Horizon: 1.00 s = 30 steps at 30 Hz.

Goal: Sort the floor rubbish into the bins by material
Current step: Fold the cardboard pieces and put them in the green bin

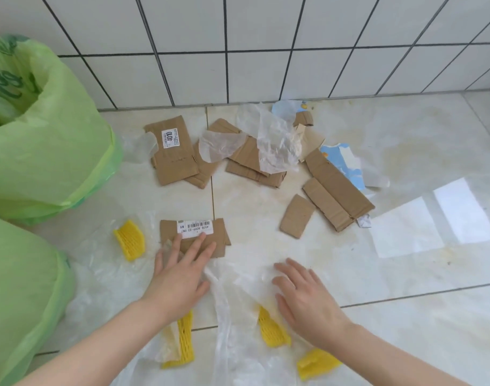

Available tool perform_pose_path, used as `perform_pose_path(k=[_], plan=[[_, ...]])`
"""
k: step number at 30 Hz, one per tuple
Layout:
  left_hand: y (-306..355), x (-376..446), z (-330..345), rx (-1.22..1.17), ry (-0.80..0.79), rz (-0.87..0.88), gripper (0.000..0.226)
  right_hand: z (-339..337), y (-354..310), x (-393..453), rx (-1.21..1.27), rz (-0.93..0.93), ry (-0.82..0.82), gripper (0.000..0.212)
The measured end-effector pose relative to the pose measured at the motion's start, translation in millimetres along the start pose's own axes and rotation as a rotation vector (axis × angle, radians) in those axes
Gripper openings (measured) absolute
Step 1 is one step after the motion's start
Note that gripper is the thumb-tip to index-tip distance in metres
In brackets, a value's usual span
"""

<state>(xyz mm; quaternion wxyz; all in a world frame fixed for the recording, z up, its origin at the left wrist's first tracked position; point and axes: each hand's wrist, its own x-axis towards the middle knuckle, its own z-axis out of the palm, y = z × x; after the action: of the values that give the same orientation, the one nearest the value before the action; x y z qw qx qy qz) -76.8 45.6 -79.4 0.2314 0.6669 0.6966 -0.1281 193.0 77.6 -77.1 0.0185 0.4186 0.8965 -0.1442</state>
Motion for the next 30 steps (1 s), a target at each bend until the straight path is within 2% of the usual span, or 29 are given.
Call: perform_pose_path(k=[2, 4, 7, 10, 12, 19, 23, 27, 30], plan=[[9, -8, 0, 0.025, 0.09, -0.009, 0.064, -12, -1, 8, 0.034, -0.025, 0.059, 0.022], [13, -4, -7, 0.005, 0.168, -0.036, 0.064, -22, 16, 31, 0.024, 0.048, 0.111, 0.018], [6, 21, -22, -0.003, 0.245, -0.014, 0.061, -38, 47, 72, -0.048, 0.182, -0.008, 0.048], [-7, 46, -40, -0.012, 0.124, -0.029, 0.074, -49, 70, 96, -0.139, 0.175, -0.152, 0.072], [-13, 56, -51, 0.037, 0.041, -0.012, 0.082, -52, 78, 107, -0.178, 0.159, -0.25, 0.077], [-21, 65, -53, 0.036, -0.006, -0.052, 0.083, -52, 80, 126, -0.206, 0.127, -0.282, 0.064], [-24, 67, -53, -0.107, -0.028, -0.081, 0.085, -53, 70, 128, -0.033, 0.145, -0.364, 0.062], [-34, 66, -50, -0.276, 0.003, -0.14, 0.064, -49, 63, 126, -0.037, 0.114, -0.308, 0.049], [-44, 67, -54, -0.56, 0.009, -0.189, 0.044, -50, 56, 128, 0.126, 0.141, -0.268, 0.03]])
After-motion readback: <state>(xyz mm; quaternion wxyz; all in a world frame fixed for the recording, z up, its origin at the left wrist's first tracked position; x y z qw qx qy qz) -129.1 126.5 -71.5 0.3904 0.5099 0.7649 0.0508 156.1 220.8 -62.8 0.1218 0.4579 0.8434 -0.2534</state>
